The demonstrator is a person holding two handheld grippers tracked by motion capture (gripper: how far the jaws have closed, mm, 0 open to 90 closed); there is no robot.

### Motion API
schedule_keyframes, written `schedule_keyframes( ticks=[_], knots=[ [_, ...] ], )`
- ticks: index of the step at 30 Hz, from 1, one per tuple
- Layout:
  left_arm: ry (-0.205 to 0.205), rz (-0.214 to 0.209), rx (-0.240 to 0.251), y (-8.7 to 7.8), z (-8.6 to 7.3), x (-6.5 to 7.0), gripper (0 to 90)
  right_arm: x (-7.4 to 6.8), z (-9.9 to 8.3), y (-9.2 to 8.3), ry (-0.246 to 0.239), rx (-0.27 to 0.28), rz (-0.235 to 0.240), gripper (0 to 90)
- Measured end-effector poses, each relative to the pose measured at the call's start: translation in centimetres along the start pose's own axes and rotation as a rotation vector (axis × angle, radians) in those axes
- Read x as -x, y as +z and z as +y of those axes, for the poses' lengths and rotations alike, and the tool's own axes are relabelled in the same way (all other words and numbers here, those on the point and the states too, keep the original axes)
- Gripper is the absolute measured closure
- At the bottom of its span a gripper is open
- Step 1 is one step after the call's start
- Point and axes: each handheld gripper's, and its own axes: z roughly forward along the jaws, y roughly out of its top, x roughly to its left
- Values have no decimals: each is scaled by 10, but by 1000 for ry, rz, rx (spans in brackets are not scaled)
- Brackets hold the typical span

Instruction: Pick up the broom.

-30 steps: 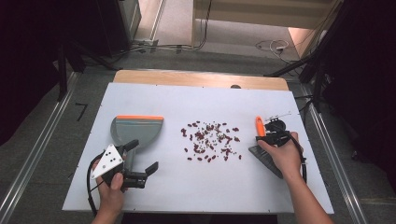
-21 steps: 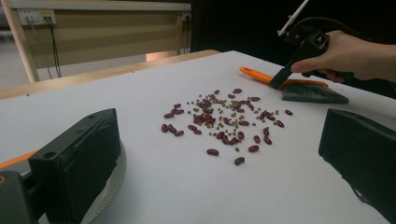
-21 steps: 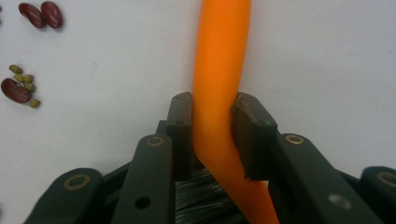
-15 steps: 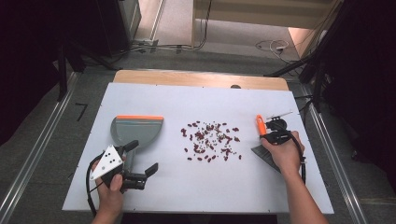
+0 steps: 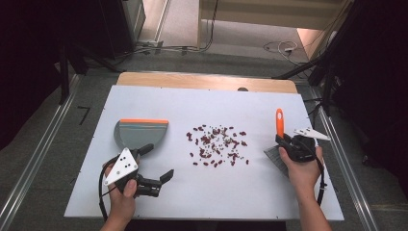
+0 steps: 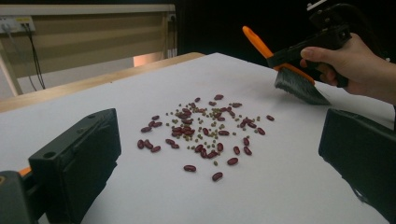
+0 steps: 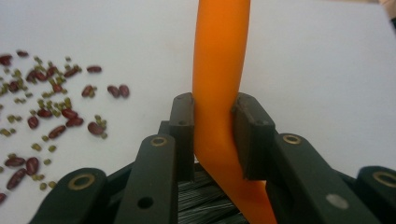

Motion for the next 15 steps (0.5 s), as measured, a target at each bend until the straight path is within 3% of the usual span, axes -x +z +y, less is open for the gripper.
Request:
schedule_keyframes(
  ticks=[4,7,11,15],
  knots=[
    [4,-19,-2,3,0,5,1,6,-4,-14,53,103,56,692],
    [12,-42,-5,5,0,8,2,8,-7,-22,87,175,71,693],
    [20,-59,-4,6,1,13,1,6,-5,-32,97,227,85,693],
    [23,-81,-7,6,1,17,1,-1,-3,-38,95,257,132,693]
  ],
)
